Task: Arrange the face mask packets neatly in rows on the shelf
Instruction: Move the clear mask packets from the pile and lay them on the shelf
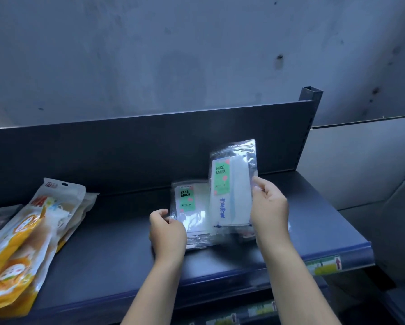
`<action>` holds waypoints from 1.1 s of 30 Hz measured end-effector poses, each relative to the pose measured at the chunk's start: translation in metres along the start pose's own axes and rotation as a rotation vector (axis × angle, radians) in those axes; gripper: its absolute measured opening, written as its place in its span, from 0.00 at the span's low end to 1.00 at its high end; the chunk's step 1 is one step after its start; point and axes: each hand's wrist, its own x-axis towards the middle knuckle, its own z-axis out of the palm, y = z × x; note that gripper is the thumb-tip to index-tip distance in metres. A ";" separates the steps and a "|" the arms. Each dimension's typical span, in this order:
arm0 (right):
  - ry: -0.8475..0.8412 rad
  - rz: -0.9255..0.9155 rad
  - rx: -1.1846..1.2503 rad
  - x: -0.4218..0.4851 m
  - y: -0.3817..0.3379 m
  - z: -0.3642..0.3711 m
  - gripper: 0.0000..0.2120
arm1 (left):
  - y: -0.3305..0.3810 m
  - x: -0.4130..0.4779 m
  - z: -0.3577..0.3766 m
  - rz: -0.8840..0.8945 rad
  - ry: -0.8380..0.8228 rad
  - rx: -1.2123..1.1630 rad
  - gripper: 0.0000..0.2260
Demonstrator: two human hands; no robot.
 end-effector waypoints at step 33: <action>-0.407 -0.132 -0.901 -0.035 0.033 0.073 0.24 | -0.009 0.001 -0.012 0.437 -0.180 0.716 0.17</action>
